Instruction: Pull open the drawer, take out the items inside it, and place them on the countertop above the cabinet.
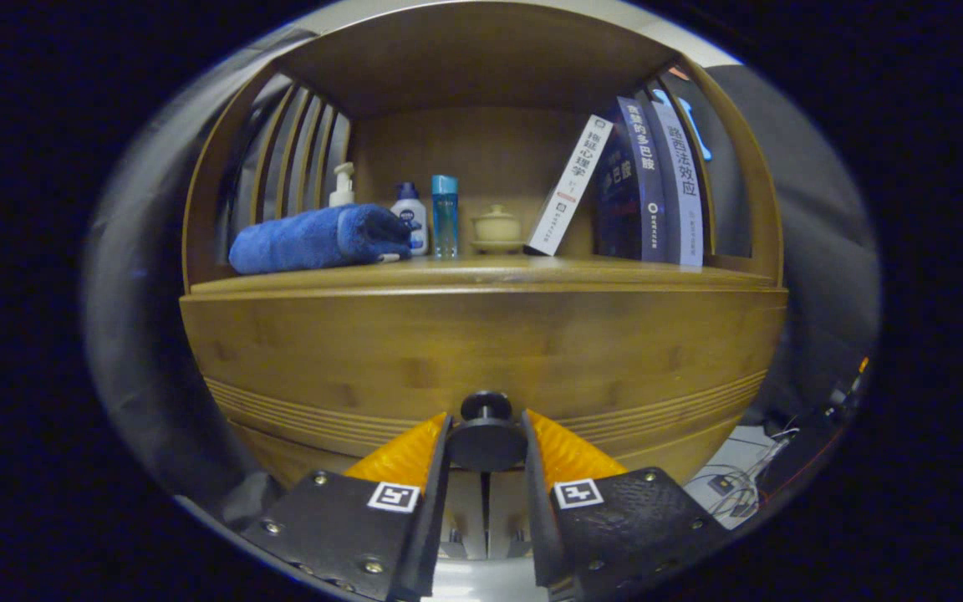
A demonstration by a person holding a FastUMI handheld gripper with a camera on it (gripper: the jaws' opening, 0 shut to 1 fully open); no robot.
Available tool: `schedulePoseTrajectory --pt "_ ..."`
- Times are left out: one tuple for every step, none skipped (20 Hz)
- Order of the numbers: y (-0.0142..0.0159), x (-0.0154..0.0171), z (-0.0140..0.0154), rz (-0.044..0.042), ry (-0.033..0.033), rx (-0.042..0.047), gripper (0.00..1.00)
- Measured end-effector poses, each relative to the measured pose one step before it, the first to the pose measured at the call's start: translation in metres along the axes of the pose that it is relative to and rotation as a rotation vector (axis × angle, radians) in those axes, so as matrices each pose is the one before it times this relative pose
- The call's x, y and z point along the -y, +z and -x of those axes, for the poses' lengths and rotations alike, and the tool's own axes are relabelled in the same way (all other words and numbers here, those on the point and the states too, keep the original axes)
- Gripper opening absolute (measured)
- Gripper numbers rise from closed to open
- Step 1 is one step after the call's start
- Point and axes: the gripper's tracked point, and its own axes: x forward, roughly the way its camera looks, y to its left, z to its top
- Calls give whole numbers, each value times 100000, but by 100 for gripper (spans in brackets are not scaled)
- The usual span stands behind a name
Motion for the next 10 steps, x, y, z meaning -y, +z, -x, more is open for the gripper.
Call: schedulePoseTrajectory --pt "459 -18 282 -3021 228 1938 44" --pt "646 50 25 -473 -236 2398 44" --pt "67 35 -203 2238 -601 1020 44" --pt "-291 129 123 3109 -1162 -803 44" --pt "27 88 110 1788 -968 279 41" --pt "-293 -162 163 -404 -226 -1784 38" --pt "75 -56 17 -3184 -434 -1311 34" --pt "-226 52 418 -1762 -19 -2096 31" --pt "-198 -33 670 701 -1 -906 31" --pt "-66 10 1261 1337 -24 -179 31"
